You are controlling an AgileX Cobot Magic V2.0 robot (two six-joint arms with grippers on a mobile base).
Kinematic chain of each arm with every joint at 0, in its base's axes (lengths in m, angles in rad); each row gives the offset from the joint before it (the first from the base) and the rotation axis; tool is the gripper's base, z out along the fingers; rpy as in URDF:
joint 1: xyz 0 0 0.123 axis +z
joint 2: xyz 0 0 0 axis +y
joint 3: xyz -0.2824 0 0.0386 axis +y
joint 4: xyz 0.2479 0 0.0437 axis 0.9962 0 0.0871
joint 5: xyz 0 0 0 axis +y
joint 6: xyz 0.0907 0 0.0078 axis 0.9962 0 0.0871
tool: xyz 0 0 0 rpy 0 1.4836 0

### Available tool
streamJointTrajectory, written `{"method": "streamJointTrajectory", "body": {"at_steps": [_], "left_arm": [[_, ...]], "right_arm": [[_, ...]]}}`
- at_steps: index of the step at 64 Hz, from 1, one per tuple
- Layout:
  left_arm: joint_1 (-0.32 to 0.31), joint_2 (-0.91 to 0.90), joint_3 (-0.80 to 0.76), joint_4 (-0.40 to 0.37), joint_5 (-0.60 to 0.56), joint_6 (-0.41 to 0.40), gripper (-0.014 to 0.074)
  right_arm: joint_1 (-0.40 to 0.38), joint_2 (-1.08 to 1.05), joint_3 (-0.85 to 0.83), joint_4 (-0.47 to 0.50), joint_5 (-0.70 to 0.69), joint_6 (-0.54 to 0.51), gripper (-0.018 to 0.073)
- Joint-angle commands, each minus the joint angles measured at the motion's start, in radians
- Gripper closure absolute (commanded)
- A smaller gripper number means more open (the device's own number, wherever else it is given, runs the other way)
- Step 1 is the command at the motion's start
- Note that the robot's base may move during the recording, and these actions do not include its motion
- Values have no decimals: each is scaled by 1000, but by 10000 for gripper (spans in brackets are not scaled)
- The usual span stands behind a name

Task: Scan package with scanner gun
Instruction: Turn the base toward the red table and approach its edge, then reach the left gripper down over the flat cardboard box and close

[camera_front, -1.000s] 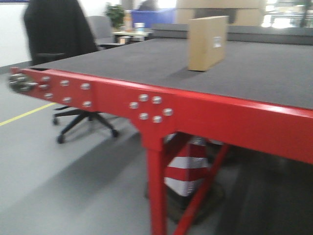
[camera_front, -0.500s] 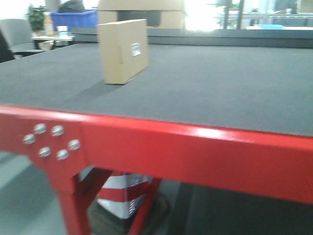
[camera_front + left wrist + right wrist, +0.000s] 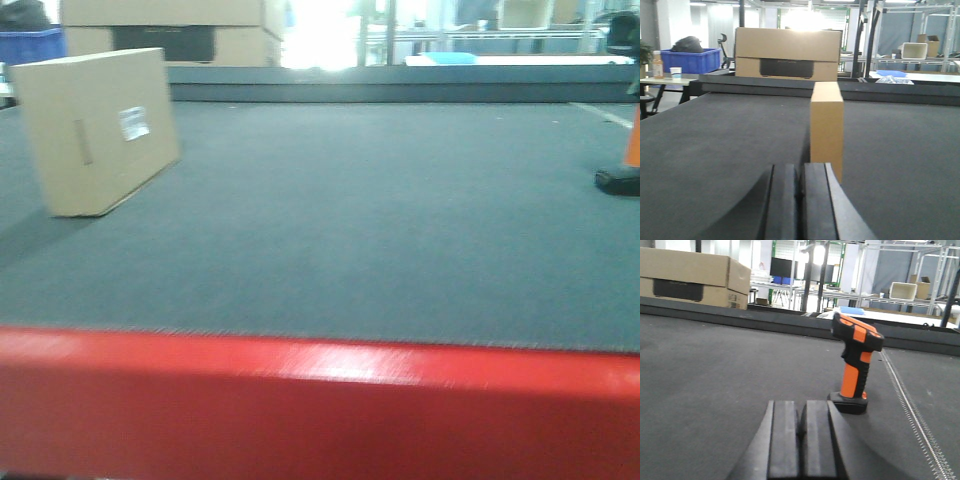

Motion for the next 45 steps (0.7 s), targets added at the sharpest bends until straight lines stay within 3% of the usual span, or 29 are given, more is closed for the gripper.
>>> {"method": "streamJointTrajectory", "body": {"at_steps": [1,45], "left_arm": [[2,-3,-2,0,-13,0,708],[2,-3,-2,0,-13,0,708]], "right_arm": [[2,-2,0,3,-15,-1,727],[2,-2,0,3,-15,-1,727]]}}
